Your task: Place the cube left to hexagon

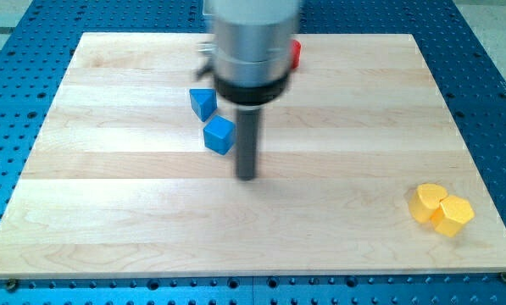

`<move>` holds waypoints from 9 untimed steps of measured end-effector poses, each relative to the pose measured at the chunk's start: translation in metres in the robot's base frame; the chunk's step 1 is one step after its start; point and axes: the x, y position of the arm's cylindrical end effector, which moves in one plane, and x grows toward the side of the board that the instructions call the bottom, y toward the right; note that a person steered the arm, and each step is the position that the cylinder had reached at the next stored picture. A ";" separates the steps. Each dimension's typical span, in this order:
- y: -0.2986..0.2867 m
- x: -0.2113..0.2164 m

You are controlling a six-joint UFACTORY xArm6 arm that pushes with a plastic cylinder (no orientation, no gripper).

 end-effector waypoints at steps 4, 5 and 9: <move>0.168 -0.009; 0.142 0.039; 0.159 0.072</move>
